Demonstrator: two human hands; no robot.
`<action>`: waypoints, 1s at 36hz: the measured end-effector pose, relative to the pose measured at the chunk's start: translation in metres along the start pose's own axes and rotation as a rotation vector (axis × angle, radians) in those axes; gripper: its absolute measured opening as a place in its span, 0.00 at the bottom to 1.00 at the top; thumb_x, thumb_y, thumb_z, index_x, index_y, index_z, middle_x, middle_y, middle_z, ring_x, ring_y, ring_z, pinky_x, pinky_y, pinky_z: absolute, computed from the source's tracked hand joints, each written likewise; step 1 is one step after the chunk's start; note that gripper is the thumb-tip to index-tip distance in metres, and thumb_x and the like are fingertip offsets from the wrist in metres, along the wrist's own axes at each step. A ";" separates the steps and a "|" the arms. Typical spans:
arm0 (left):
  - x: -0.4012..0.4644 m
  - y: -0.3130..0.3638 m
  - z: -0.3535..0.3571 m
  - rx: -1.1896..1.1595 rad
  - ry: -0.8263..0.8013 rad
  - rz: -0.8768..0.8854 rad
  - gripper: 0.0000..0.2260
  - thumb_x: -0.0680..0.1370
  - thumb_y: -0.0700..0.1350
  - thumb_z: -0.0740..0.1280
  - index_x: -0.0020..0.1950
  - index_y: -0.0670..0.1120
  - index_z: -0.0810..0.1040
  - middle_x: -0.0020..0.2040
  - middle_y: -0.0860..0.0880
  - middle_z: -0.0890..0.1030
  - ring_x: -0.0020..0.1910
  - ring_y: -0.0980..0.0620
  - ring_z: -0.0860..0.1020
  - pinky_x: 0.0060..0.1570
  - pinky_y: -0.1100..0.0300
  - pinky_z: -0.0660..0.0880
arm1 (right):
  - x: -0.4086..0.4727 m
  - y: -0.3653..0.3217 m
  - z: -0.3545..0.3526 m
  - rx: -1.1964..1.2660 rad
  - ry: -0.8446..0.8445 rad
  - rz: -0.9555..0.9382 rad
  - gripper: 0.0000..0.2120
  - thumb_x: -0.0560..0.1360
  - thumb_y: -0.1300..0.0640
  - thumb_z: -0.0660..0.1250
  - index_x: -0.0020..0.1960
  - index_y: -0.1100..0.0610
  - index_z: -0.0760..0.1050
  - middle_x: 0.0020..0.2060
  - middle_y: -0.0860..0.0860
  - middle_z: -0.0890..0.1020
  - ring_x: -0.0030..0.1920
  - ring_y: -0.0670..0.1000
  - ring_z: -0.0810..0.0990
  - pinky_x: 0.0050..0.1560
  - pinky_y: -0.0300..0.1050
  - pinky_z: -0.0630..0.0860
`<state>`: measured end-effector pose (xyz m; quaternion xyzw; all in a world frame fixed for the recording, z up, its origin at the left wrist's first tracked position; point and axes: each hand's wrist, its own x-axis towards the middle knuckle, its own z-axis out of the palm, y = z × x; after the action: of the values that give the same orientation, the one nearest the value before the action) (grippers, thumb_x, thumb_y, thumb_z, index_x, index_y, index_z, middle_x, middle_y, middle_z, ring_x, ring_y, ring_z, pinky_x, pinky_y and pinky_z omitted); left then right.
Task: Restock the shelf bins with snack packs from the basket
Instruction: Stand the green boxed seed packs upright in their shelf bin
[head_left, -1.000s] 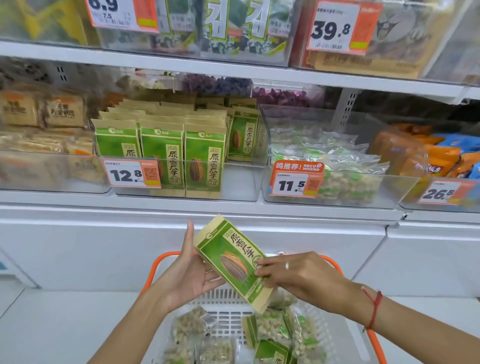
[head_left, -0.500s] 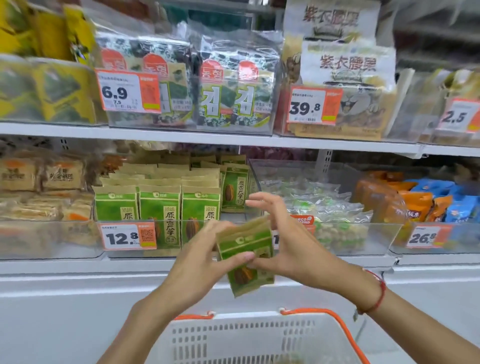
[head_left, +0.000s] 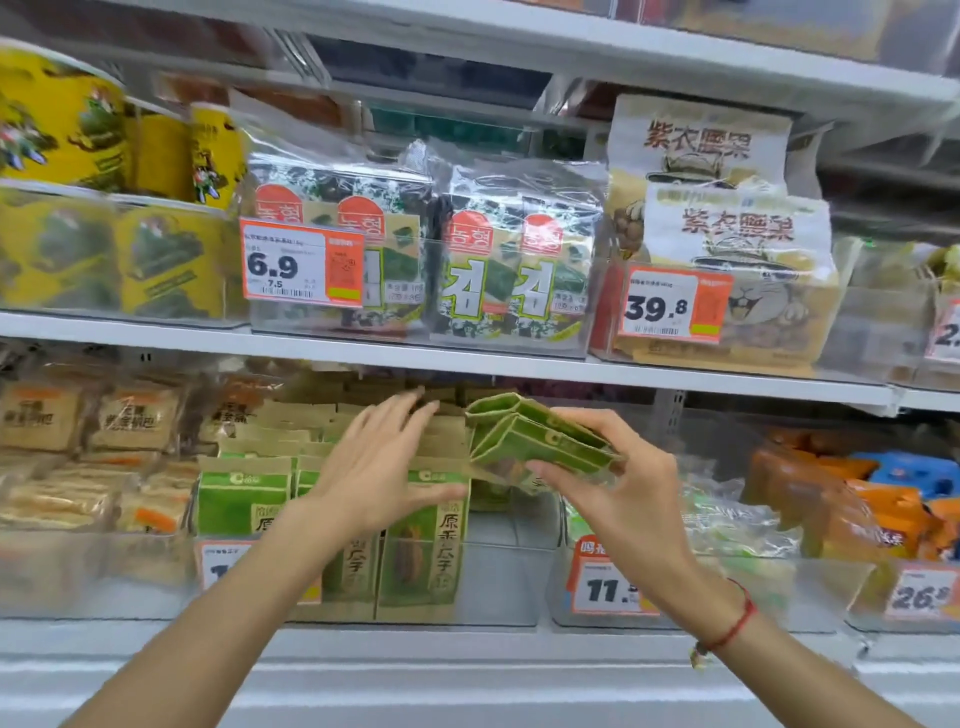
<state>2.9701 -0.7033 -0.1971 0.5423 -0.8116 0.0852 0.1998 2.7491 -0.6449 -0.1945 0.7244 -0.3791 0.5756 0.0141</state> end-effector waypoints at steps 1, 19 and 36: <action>0.006 -0.002 0.001 0.079 -0.085 -0.007 0.43 0.70 0.73 0.57 0.77 0.51 0.52 0.78 0.50 0.55 0.76 0.51 0.55 0.73 0.53 0.51 | 0.004 0.003 0.003 0.000 0.021 0.016 0.21 0.66 0.60 0.78 0.57 0.54 0.79 0.48 0.43 0.84 0.49 0.42 0.82 0.51 0.43 0.79; 0.012 -0.003 0.012 0.123 -0.099 -0.014 0.37 0.71 0.68 0.62 0.73 0.50 0.60 0.71 0.51 0.65 0.71 0.50 0.62 0.68 0.53 0.62 | -0.029 0.039 0.019 -0.175 0.248 -0.221 0.19 0.65 0.66 0.77 0.54 0.63 0.76 0.53 0.54 0.81 0.56 0.49 0.80 0.58 0.37 0.75; 0.007 -0.006 0.016 0.082 -0.030 0.017 0.35 0.71 0.69 0.61 0.72 0.52 0.60 0.71 0.53 0.65 0.71 0.52 0.62 0.68 0.54 0.61 | 0.003 0.036 0.036 -0.181 0.000 0.131 0.15 0.64 0.58 0.80 0.43 0.51 0.75 0.42 0.42 0.83 0.45 0.44 0.82 0.44 0.47 0.79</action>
<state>2.9698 -0.7177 -0.2089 0.5444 -0.8149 0.1118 0.1643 2.7585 -0.6883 -0.2187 0.6940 -0.4760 0.5386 0.0418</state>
